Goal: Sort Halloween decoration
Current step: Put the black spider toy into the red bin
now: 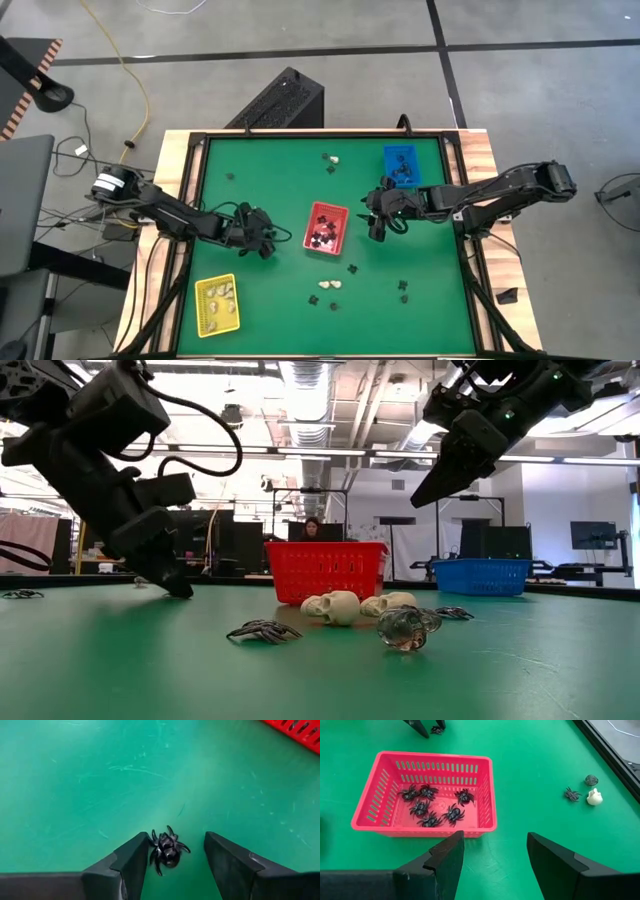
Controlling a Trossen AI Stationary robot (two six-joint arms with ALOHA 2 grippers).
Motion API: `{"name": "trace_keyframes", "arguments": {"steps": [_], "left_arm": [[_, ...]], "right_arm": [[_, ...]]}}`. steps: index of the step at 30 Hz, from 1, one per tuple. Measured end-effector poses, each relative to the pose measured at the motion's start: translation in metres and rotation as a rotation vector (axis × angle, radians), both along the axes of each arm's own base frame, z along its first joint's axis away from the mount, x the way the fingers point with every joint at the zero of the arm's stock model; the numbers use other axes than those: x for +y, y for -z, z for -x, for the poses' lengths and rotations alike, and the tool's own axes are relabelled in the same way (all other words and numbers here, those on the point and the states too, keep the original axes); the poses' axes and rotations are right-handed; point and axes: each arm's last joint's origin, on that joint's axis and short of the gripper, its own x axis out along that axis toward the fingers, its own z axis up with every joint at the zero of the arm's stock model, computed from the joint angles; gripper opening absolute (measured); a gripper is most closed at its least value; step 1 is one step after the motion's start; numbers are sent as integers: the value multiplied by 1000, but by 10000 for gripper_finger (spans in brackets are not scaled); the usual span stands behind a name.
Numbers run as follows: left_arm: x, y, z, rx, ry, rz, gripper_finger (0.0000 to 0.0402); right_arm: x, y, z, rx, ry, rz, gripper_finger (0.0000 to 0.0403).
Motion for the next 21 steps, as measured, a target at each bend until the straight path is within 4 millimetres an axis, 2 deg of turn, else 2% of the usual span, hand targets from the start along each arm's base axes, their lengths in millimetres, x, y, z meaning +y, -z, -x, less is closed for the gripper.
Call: {"name": "trace_keyframes", "arguments": {"steps": [13, 21], "left_arm": [[1, 4, 4, 42, -33, 7, 88], [2, 4, 4, 41, -35, 4, 63]], "right_arm": [[0, 0, 0, 0, 0, 0, 248], [0, 0, 0, 0, 0, 0, 248]]}}
